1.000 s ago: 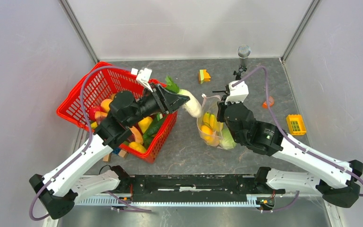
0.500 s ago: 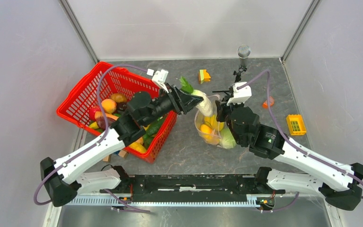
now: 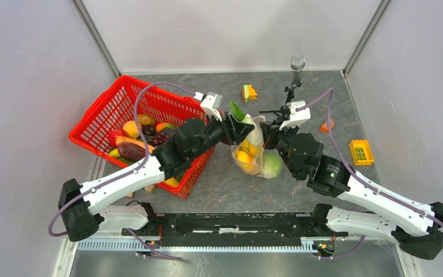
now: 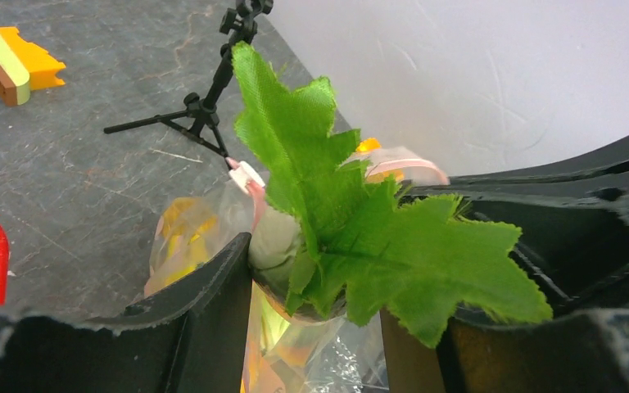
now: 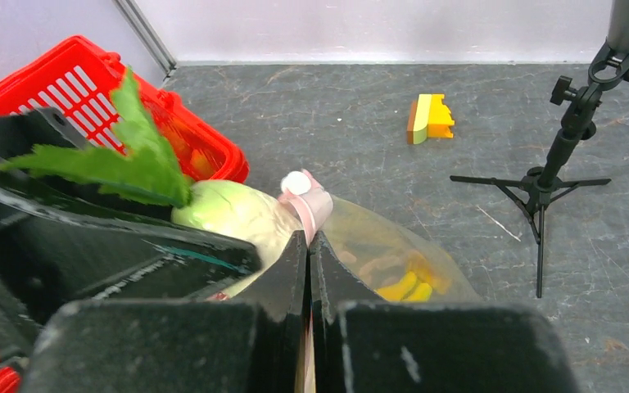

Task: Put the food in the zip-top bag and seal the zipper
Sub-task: Place the fake vegetable in the zipper food storage bag.

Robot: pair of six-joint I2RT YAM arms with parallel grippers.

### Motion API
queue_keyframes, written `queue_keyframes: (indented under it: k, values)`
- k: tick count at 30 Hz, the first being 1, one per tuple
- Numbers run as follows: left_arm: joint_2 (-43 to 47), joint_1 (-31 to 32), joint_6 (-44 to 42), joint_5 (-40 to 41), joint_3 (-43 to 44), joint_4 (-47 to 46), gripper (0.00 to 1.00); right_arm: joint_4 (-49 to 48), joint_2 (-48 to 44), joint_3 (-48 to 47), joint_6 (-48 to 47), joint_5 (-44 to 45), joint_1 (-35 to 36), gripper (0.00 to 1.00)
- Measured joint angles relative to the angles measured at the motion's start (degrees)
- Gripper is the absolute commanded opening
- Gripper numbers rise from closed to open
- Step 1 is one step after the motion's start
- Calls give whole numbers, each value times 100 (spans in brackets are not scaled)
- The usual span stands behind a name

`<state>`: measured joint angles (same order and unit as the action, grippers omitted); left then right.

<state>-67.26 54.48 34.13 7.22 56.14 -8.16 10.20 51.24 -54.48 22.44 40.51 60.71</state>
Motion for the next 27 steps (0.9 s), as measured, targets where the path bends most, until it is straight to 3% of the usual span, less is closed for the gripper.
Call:
queue_keyframes:
  k: [8, 13, 22, 27]
  values:
    - [-258, 116, -162, 308, 2, -317, 43, -308, -170, 195, -7, 28, -116, 3]
    - [-470, 116, -52, 319, 4, -577, 58, -439, -190, 291, 28, 17, -332, 3]
    - [-643, 118, -42, 262, 127, -396, 99, -678, -282, 461, 129, -184, -787, 3]
    - [-654, 122, -94, 157, 402, -140, 100, -741, -474, 634, 205, -317, -1016, 3]
